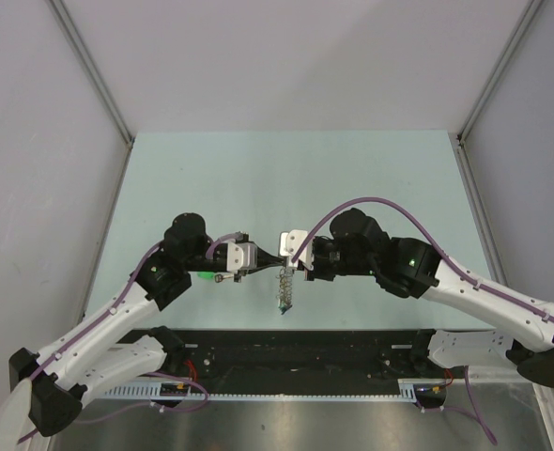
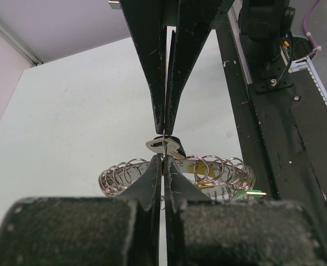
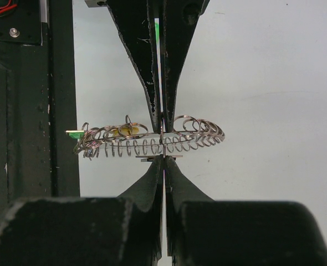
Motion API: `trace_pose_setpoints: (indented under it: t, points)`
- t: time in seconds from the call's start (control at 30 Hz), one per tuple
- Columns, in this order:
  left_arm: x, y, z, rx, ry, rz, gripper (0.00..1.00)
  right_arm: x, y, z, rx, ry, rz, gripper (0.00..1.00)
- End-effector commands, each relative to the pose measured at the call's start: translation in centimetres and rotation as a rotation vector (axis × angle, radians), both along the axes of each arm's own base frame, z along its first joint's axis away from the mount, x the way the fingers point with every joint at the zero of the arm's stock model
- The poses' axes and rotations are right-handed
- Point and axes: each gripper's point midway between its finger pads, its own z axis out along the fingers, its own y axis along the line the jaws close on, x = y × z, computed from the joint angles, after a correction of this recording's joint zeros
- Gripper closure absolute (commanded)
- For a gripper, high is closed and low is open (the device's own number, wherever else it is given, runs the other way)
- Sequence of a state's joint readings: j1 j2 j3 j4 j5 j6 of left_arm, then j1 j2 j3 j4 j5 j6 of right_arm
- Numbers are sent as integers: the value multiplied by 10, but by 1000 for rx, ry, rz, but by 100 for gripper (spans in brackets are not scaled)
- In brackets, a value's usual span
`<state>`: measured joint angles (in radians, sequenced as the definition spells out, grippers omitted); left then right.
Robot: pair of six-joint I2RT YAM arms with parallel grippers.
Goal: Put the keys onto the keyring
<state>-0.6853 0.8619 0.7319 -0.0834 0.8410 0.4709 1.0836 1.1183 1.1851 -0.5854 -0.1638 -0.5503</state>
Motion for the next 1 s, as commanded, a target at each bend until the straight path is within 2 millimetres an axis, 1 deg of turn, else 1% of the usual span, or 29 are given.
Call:
trace_pose_setpoints:
  t: [0.0, 0.23, 0.97]
  points:
    - [0, -1, 19, -51, -75, -6, 100, 2, -1, 9, 23, -9, -19, 100]
    - [-1, -1, 19, -49, -77, -8, 100, 5, -2, 9, 24, -12, -33, 100]
    - [3, -1, 18, -47, -74, 8, 99, -1, 1, 9, 31, 5, 0, 100]
